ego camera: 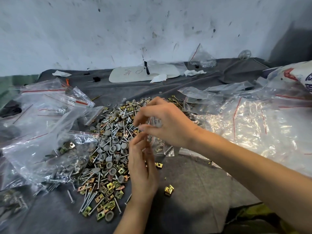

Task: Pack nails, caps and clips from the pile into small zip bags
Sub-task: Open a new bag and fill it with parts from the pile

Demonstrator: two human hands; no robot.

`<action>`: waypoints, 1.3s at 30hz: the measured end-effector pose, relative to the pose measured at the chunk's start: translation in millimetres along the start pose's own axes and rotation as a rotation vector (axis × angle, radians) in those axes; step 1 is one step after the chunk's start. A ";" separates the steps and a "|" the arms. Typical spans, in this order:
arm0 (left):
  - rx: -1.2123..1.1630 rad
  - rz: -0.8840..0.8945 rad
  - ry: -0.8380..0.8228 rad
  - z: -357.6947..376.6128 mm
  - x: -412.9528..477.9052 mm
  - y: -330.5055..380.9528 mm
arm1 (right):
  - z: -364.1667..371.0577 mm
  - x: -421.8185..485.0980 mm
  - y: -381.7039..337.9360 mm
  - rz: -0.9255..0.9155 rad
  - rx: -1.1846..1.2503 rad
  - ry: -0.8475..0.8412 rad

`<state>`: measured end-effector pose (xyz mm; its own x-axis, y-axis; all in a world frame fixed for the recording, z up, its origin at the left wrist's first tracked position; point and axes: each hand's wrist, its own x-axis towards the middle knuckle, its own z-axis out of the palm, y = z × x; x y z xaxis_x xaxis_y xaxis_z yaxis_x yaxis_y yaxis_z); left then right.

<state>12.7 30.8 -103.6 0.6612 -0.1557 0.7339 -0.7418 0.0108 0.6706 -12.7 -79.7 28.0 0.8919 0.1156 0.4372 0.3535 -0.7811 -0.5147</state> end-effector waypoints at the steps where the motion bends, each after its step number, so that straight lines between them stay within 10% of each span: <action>1: 0.006 0.007 0.000 -0.3 0.5 0.2 | 0.7 -0.9 3.4 -0.012 -0.030 -0.016; 9: -0.039 -0.026 0.012 0.2 1.7 0.1 | -13.6 8.0 43.3 0.227 0.057 0.390; 15: -0.045 -0.054 0.037 1.4 1.2 0.9 | 13.9 11.0 88.1 0.562 -0.098 0.080; 39: -0.024 -0.071 0.043 0.6 3.0 2.3 | 35.3 19.4 95.3 0.262 -0.511 -0.082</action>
<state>12.9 29.8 -99.9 0.7167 -0.1143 0.6880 -0.6903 0.0246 0.7231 48.2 -130.3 -38.6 0.9575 -0.0903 0.2741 -0.0449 -0.9848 -0.1678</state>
